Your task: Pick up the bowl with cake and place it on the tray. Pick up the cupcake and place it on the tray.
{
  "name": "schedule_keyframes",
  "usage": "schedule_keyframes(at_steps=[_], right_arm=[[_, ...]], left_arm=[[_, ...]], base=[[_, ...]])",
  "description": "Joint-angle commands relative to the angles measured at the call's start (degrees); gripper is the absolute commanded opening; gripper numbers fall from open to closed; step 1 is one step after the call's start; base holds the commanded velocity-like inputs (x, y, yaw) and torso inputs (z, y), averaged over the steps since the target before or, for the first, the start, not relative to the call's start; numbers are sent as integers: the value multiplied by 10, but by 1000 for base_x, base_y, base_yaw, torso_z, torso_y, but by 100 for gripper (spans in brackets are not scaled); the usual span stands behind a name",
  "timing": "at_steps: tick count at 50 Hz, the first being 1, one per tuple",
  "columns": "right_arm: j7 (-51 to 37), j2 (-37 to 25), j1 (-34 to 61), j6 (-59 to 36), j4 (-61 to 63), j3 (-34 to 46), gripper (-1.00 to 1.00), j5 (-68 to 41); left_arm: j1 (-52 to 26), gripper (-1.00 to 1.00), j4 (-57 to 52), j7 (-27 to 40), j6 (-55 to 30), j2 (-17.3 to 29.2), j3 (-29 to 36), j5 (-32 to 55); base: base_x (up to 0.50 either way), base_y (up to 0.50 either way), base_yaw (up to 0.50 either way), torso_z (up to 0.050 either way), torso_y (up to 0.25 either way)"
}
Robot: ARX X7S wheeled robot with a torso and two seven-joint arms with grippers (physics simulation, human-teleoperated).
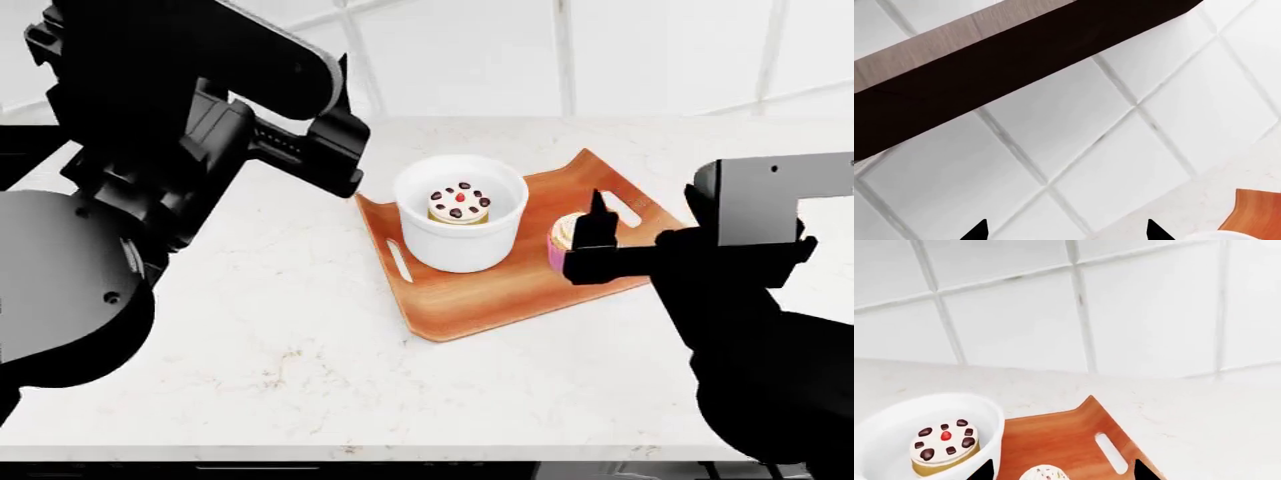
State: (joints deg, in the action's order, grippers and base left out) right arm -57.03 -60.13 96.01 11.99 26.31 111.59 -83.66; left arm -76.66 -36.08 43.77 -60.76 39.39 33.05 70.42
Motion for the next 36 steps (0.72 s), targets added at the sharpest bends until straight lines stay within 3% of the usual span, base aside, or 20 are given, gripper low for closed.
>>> schedule_keyframes(at_steps=[1, 15, 28, 33, 35, 36], right_arm=[[-59, -72, 21, -9, 115, -2, 100, 47], [-107, -164, 37, -20, 242, -8, 100, 79], [-143, -231, 55, -52, 337, 0, 100, 97], [-144, -239, 121, -20, 337, 113, 100, 139], [-152, -235, 184, 0, 337, 201, 100, 159], [-161, -227, 235, 16, 337, 269, 100, 172]], left_arm=[[22, 100, -64, 74, 0, 24, -33, 58], [63, 100, -173, 181, 33, 63, -73, 138], [113, 100, -236, 215, 82, 118, -112, 182], [103, 100, -239, 217, 90, 130, -118, 198], [103, 100, -239, 221, 75, 123, -139, 215], [108, 100, -239, 231, 37, 100, -181, 245]], base=[[0, 0, 0, 0, 0], [0, 0, 0, 0, 0], [0, 0, 0, 0, 0], [0, 0, 0, 0, 0], [0, 0, 0, 0, 0], [0, 0, 0, 0, 0]])
